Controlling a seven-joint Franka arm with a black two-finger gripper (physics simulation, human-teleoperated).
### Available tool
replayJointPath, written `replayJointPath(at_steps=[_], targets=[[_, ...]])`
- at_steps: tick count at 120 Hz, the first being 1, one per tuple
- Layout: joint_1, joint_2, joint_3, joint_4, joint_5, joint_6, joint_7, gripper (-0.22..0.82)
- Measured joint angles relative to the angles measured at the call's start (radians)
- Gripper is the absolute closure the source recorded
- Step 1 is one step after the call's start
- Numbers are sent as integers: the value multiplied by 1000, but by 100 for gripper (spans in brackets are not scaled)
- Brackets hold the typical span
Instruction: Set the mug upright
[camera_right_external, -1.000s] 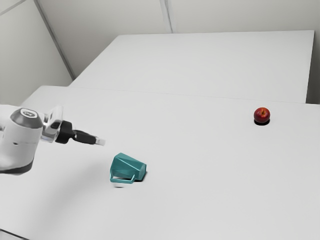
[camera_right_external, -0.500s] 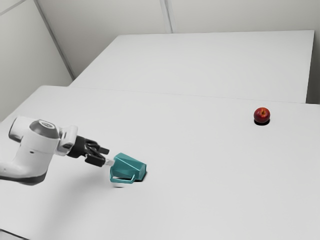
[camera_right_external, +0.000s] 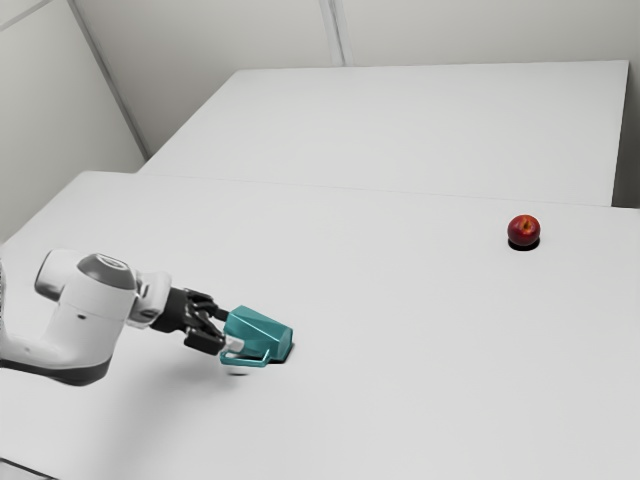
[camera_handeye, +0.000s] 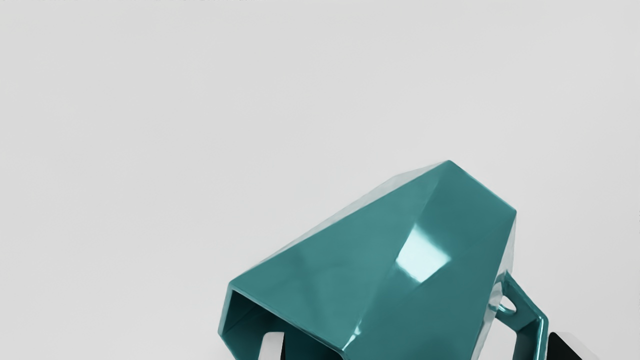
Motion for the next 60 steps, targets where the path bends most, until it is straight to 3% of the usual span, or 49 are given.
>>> replayJointPath(at_steps=[60], targets=[[-47, 45, -36, 3, -129, 27, 74, 8]])
